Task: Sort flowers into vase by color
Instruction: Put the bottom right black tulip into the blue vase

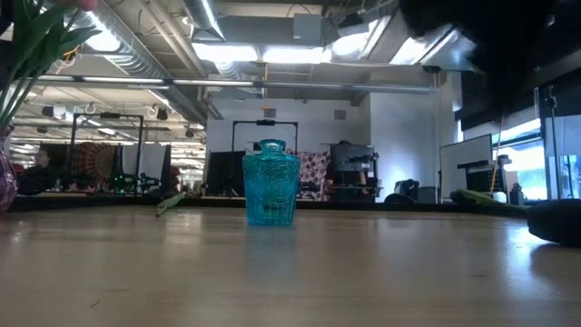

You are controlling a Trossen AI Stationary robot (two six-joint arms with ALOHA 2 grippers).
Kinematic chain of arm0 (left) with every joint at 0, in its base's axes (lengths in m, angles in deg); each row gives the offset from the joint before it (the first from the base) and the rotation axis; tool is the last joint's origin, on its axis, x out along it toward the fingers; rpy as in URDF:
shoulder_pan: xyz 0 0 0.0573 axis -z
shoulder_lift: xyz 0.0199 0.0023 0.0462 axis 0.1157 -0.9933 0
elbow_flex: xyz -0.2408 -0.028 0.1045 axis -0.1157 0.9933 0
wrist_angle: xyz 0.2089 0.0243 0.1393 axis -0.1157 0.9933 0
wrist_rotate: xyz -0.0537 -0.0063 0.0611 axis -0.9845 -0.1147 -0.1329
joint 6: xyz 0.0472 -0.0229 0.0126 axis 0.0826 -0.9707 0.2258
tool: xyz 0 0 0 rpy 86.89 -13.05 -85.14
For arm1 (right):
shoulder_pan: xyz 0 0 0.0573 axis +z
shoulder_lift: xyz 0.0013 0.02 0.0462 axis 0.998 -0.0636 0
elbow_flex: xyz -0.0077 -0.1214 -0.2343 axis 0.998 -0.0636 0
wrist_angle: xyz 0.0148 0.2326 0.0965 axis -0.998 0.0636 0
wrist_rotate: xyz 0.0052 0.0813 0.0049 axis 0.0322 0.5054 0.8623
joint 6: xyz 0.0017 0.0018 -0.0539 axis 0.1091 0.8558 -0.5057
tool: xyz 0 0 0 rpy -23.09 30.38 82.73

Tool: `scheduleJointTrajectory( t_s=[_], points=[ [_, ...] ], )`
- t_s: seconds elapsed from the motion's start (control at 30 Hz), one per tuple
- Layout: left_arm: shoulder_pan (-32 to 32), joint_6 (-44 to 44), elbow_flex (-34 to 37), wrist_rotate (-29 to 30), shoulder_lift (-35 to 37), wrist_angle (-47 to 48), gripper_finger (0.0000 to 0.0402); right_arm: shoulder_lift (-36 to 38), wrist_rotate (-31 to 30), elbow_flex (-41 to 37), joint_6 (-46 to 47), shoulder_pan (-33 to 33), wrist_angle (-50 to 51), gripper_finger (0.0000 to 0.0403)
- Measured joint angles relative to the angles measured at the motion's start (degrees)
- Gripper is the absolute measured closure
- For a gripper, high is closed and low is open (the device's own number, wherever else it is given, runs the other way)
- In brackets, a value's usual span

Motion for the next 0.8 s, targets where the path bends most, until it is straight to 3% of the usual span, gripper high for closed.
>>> scheduleJointTrajectory(
  t_s=[0.17,0.37,0.63,0.8],
  points=[
    [-0.2,5.0,4.9,0.3,-0.1,-8.5,0.0399,0.2,12.6,-10.4,6.9,2.8,-0.7,0.0162],
    [-4.7,6.0,9.9,2.4,0.0,-12.7,0.0401,0.2,18.8,-19.8,10.8,4.1,-8.4,0.0162],
    [-14.0,9.1,12.2,-1.2,-1.2,-22.0,0.0401,0.2,20.6,-24.3,10.9,4.1,-18.7,0.0166],
    [-19.5,12.7,12.2,-3.7,-3.4,-25.3,0.0401,0.4,20.4,-25.7,10.9,4.1,-23.3,0.022]
  ],
)
